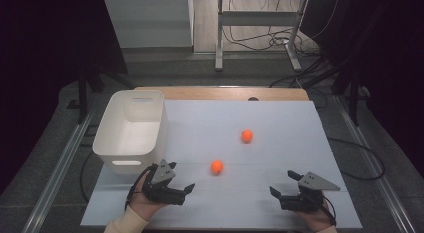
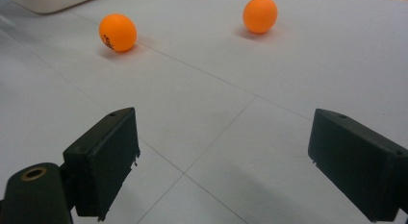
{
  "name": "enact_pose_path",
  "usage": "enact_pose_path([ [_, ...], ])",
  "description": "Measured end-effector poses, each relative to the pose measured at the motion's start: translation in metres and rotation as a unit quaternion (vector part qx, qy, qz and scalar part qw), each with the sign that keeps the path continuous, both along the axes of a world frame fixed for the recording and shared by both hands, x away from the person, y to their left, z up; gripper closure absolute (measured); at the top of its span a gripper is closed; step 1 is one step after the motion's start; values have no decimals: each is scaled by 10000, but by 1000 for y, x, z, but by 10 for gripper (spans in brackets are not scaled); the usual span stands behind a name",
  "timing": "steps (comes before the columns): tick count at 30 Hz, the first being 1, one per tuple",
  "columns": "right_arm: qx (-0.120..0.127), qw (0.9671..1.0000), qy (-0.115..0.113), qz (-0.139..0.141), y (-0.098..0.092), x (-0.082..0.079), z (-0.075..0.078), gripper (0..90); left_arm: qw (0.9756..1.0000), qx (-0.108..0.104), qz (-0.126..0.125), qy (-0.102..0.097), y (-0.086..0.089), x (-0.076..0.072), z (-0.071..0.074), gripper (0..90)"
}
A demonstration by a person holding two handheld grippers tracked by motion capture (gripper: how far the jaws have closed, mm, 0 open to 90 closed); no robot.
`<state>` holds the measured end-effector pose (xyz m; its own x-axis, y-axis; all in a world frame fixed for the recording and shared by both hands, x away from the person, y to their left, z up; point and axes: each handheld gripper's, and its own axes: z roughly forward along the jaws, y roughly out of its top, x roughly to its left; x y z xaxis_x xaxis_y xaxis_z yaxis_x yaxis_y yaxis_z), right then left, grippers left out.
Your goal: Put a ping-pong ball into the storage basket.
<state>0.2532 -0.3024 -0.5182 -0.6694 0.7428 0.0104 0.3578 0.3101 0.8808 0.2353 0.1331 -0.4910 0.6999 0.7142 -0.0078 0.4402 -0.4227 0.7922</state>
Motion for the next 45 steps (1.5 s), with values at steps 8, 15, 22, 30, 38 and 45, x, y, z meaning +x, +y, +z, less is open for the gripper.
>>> enact_pose_path([
  [8, 3, 10000, -26, 31, 0, -1, 1, 113, 9998, 111, -134, 32, -11, 7, 2, 89],
  [15, -14, 10000, 14, 48, 1, 0, 0, 115, 9994, 149, -268, 164, -19, 18, 1, 88],
  [22, -1, 10000, -20, 50, 1, -1, 1, 115, 9991, 172, -314, 211, -27, 25, 3, 90],
  [30, 1, 10000, -56, 64, 0, -2, 1, 114, 9985, 164, -451, 268, -39, 34, 3, 90],
  [38, -22, 10000, -63, 48, 0, -2, 1, 115, 9979, 233, -477, 360, -45, 43, -1, 91],
  [45, -66, 9999, -66, 53, 0, -2, 1, 115, 9972, 253, -531, 453, -52, 50, -2, 91],
])
